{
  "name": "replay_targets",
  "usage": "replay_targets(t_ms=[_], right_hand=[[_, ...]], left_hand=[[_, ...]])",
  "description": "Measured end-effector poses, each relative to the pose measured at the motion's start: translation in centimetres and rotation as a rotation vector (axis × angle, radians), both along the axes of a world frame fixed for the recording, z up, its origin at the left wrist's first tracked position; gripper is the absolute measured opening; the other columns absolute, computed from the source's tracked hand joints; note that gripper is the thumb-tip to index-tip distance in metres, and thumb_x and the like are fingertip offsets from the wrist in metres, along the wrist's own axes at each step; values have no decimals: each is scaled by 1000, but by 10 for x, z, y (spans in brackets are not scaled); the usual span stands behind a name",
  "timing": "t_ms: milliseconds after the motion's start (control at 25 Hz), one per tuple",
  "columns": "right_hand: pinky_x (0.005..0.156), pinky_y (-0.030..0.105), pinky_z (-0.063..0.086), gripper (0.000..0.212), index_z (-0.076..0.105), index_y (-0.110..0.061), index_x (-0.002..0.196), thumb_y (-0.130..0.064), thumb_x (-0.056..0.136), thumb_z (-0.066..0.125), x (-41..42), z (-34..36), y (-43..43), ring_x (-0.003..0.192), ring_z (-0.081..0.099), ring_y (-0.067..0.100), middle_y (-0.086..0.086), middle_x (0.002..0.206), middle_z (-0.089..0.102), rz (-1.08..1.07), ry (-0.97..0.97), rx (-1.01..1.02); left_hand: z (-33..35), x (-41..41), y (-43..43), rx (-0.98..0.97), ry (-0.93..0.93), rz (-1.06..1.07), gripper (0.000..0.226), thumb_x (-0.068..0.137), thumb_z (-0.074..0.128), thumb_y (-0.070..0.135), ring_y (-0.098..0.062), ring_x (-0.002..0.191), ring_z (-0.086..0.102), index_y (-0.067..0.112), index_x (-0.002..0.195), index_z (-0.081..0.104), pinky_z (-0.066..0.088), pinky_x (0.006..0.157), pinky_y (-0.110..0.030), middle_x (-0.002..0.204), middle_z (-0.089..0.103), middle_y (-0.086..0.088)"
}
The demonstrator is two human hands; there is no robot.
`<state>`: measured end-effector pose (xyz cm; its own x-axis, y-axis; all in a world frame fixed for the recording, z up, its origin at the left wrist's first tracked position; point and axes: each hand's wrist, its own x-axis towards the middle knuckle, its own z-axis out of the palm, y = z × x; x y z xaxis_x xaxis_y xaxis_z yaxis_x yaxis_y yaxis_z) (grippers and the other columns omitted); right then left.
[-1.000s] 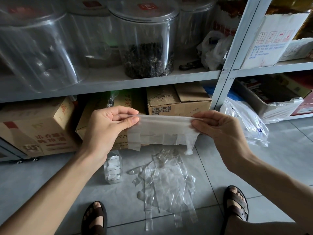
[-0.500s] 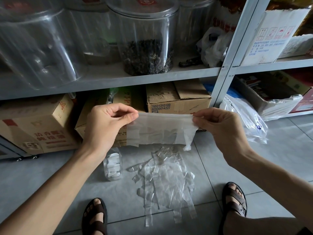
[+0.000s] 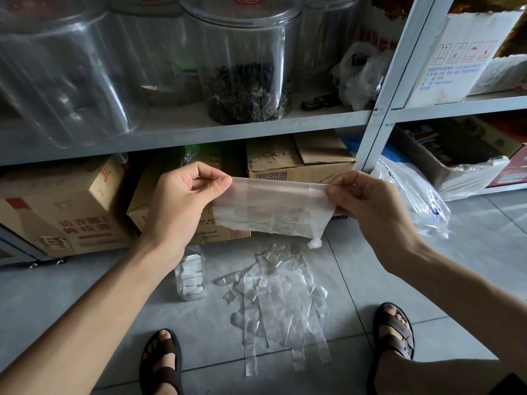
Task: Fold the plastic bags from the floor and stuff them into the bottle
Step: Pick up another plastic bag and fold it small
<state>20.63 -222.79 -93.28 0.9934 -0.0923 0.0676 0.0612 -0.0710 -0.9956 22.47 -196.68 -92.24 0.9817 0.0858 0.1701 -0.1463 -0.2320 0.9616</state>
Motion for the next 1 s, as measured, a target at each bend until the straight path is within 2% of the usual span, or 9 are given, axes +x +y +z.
replay_targets(t_ms=[120, 240, 360, 560, 640, 800, 920, 1000], right_hand=[[68, 24, 57, 15, 67, -10, 83, 0, 92, 63, -1, 2, 1, 72, 63, 16, 9, 78, 68, -8, 15, 7], [64, 22, 56, 15, 67, -8, 84, 2, 93, 61, -1, 4, 1, 68, 63, 14, 9, 75, 66, -13, 1, -23], [61, 19, 54, 15, 66, -7, 84, 3, 93, 61, -1, 7, 1, 66, 63, 11, 8, 74, 66, -10, -6, -34], [66, 24, 58, 11, 67, -5, 87, 1, 94, 60, 0, 7, 0, 71, 65, 16, 12, 80, 67, 12, 6, -1], [70, 26, 59, 11, 66, -5, 88, -1, 95, 59, 1, 5, 0, 72, 64, 17, 16, 81, 65, 24, 14, 6], [69, 24, 58, 15, 66, -9, 85, -2, 95, 59, 0, 5, 1, 70, 63, 13, 8, 76, 66, 48, 2, -8], [69, 25, 58, 18, 66, -13, 83, -1, 95, 59, 0, 4, 1, 69, 61, 12, 4, 73, 66, 66, -22, -62], [71, 29, 57, 16, 66, -13, 84, -2, 94, 60, 0, 2, 1, 70, 60, 14, 6, 74, 65, 79, -35, -103]], left_hand=[[-2, 1, 1, -10, 5, -11, 15, 88, 73, 18, -13, 81, 67, 28, 77, 73, 52, 76, -32, 79, 74, 3], [-2, 1, -2, 20, 8, -37, 14, 92, 69, 18, -3, 74, 63, 25, 80, 69, 46, 65, -17, 74, 69, 12], [0, 1, -4, 14, 26, -47, 15, 93, 67, 18, -3, 71, 62, 25, 80, 68, 44, 64, -18, 71, 67, 14], [0, 1, -1, -61, 56, -32, 7, 88, 70, 28, -38, 88, 67, 25, 82, 73, 53, 83, -56, 79, 69, 1], [-1, 1, 2, -66, 65, -38, 10, 89, 68, 30, -37, 90, 67, 22, 85, 73, 52, 86, -61, 82, 69, -1], [2, 2, 7, -73, 124, -109, 17, 83, 73, 40, -31, 100, 70, 25, 89, 74, 53, 88, -52, 89, 72, 0], [6, 1, 6, 6, 141, -218, 27, 74, 76, 44, -10, 92, 70, 23, 92, 74, 48, 82, -21, 90, 76, 5], [9, -2, 3, 106, 127, -277, 28, 71, 75, 41, -7, 86, 71, 23, 93, 75, 49, 80, -18, 89, 77, 6]])
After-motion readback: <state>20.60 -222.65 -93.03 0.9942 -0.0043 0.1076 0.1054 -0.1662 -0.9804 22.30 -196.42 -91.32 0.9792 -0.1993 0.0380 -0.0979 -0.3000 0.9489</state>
